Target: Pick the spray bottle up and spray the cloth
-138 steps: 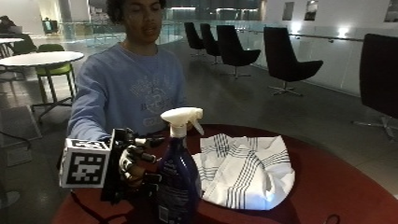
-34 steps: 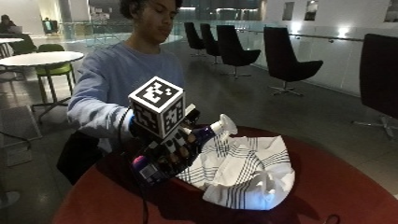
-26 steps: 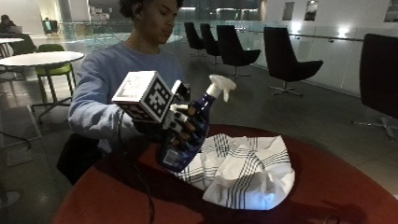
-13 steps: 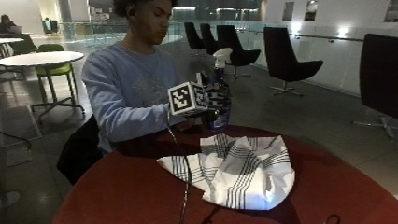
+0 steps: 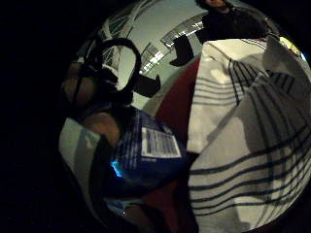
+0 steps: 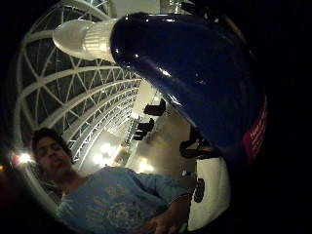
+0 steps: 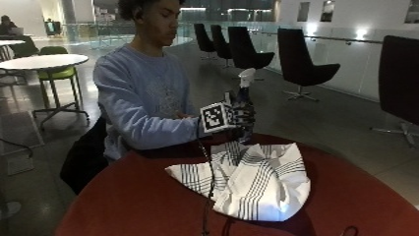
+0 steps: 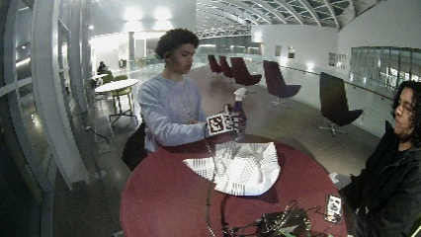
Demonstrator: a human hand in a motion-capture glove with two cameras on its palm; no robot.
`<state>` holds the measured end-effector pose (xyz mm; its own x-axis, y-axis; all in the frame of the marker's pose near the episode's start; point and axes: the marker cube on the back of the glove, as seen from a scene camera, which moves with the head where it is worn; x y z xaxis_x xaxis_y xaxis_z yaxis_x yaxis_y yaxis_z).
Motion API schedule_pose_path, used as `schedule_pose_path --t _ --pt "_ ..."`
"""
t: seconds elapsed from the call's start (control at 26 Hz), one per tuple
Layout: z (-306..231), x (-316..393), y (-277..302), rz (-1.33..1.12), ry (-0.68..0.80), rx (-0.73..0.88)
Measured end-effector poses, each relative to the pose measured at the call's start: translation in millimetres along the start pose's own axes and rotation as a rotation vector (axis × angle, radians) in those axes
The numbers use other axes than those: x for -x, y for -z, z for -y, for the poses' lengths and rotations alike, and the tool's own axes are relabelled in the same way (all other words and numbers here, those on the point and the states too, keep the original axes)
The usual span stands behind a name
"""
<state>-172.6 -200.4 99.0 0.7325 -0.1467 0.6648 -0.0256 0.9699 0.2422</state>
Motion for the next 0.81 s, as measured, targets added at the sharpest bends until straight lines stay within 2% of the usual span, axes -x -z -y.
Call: schedule_pose_path --t 0.23,0.38,0.54,0.65,0.81 --pt "-5.5 -2.9 1.3 -0.035 0.030 0.011" --pt "-20.1 3.0 28.9 -0.067 0.053 0.007" --pt "-46.0 8.7 91.9 -0.169 0.088 -0.028" --pt "-72.4 5.2 150.0 -0.348 0.100 -0.066" --pt "-104.8 -16.2 234.3 -0.597 0.040 -0.131"
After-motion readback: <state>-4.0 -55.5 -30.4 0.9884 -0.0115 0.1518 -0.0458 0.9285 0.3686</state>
